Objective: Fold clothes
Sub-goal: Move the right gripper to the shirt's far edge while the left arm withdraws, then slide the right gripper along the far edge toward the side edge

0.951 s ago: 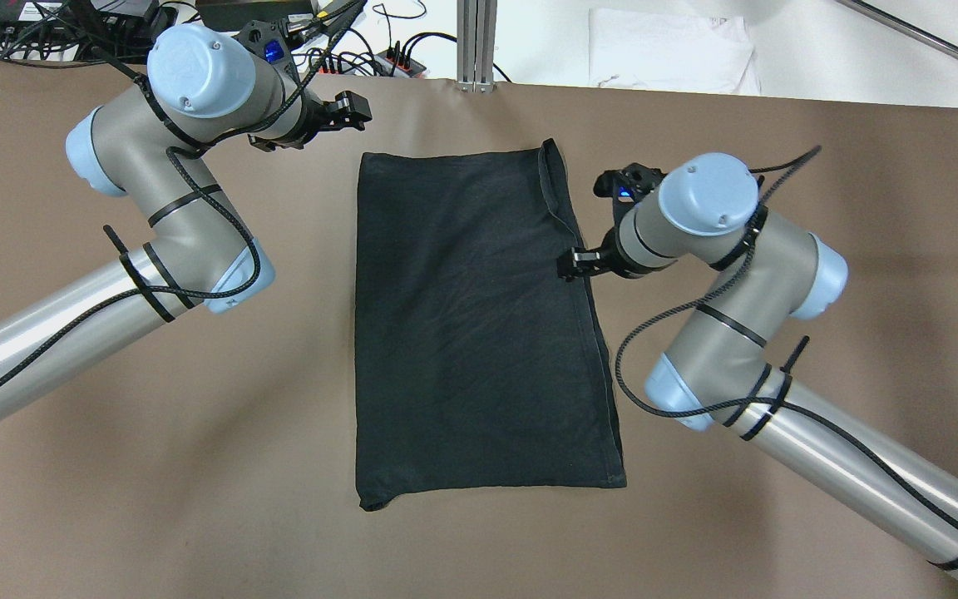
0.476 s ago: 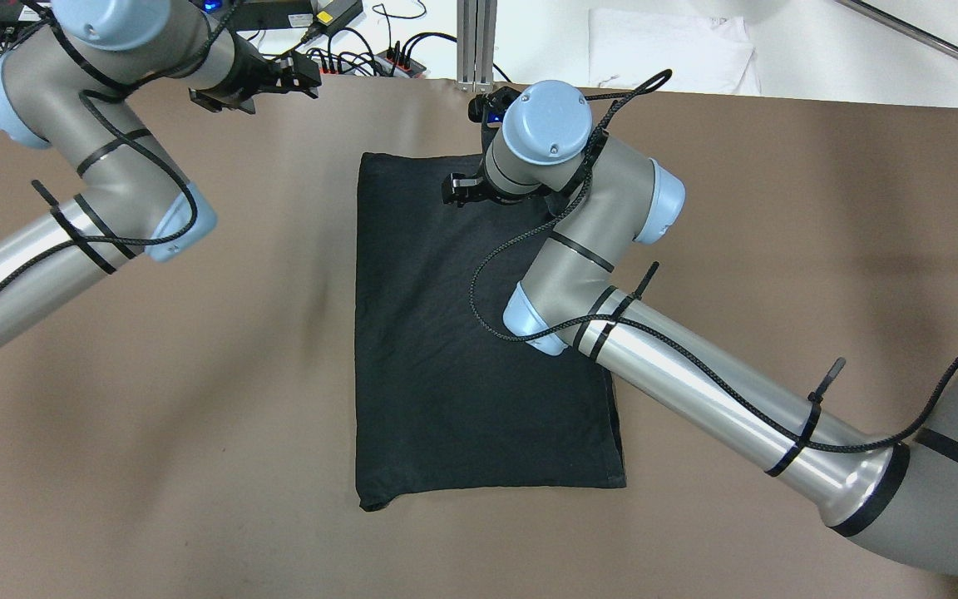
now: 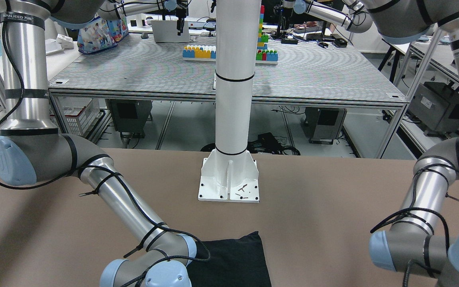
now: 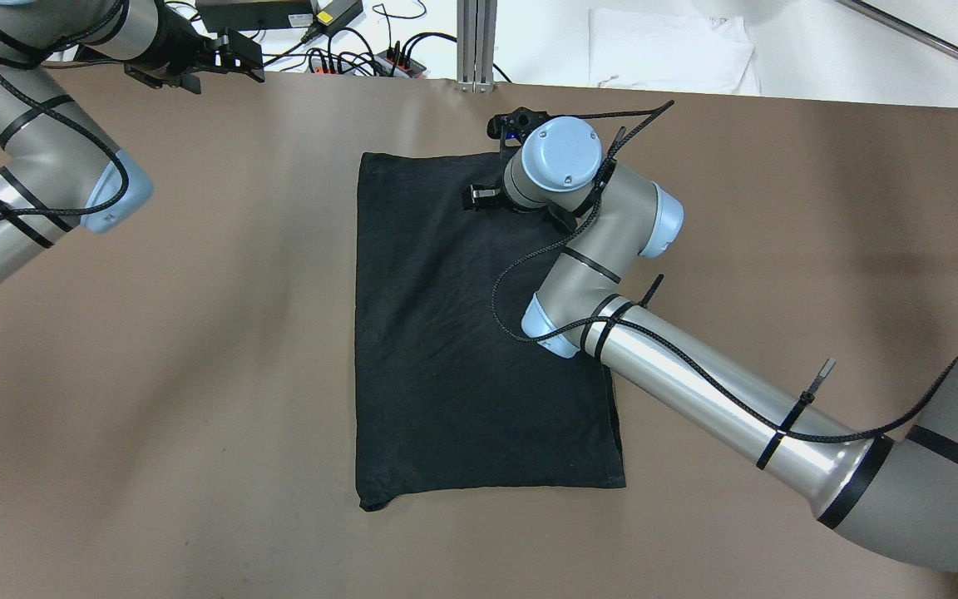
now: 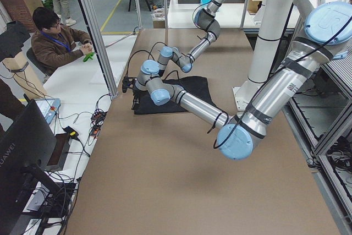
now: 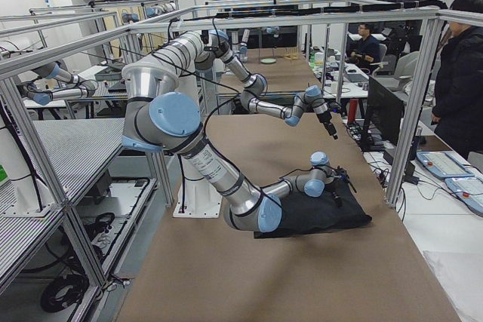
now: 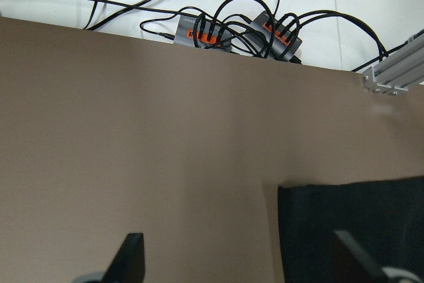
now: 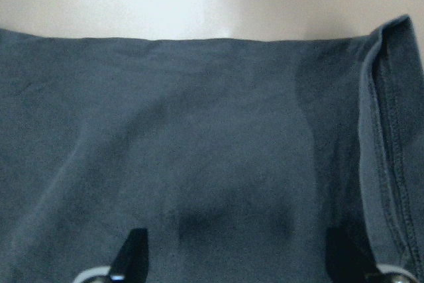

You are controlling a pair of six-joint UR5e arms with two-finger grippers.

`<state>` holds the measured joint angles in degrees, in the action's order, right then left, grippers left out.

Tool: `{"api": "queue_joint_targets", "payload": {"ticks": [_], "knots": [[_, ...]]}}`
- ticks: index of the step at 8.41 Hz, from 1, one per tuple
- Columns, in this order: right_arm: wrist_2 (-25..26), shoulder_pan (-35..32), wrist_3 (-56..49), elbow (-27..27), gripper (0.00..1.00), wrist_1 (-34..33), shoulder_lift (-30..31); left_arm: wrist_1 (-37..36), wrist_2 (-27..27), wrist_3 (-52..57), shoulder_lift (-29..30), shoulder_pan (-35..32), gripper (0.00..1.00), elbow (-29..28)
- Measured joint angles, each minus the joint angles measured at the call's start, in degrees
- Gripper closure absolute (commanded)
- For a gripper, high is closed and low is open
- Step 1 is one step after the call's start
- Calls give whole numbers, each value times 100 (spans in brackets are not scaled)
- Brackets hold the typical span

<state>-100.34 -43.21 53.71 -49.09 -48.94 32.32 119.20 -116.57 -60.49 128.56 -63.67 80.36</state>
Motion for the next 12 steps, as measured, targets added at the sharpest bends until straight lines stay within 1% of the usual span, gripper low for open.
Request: {"api": "queue_joint_targets", "payload": {"ticks": [3,6,8,9,11,12], "knots": [[98,-21,-2,251,6,154,-16,4,32,19,-24,0,0,12],[59,-401,-192,472,6,158,-20,-1,45,20,-11,25,0,-15],[-6,-529,-234,520,6,142,-14,-8,43,13,14,26,0,-17],[-174,-581,-186,421,6,88,-14,-10,40,12,17,20,0,-17],[-504,-558,222,-144,6,-418,-26,-11,31,11,25,14,0,-18],[-562,-433,417,-351,6,-574,-29,-15,27,11,27,14,0,-19]]}}
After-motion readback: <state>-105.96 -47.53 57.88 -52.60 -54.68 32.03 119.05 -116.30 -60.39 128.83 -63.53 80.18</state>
